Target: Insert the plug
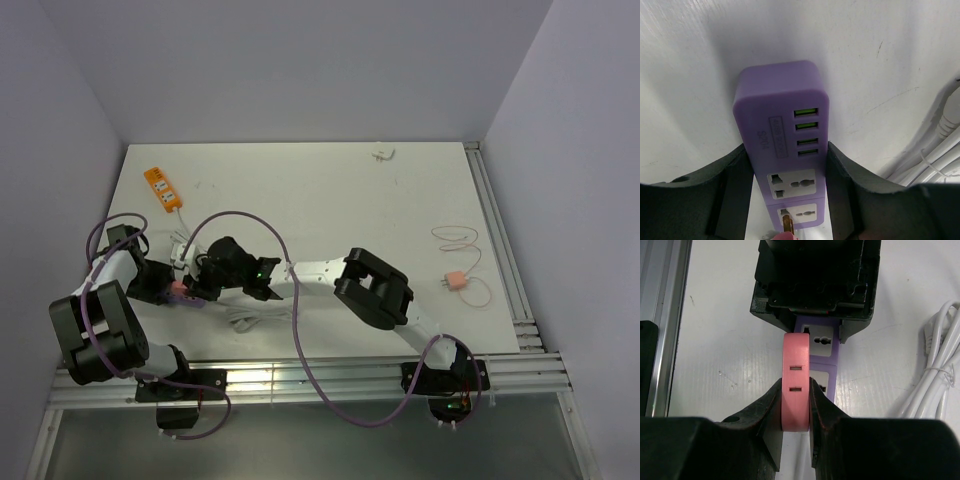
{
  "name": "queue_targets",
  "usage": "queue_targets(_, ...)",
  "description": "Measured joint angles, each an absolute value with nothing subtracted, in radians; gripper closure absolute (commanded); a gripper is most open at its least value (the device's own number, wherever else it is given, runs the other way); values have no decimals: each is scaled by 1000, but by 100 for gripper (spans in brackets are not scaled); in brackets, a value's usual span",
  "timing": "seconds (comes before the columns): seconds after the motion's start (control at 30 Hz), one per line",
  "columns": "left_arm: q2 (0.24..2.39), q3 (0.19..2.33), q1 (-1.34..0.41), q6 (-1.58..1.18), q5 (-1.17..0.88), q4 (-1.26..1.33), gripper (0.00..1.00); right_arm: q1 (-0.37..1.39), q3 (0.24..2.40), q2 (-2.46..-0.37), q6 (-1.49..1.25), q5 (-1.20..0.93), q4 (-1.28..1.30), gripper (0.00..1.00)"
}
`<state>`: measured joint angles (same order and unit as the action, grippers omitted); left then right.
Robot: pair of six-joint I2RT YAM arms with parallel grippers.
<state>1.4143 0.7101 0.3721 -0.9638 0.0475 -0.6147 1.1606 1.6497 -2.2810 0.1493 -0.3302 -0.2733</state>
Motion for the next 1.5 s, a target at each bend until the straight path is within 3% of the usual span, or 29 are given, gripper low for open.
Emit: queue_targets(1.5,1383,674,371,-1026,-16,-609,100,1163,1613,-2273,134,-299,-251,100)
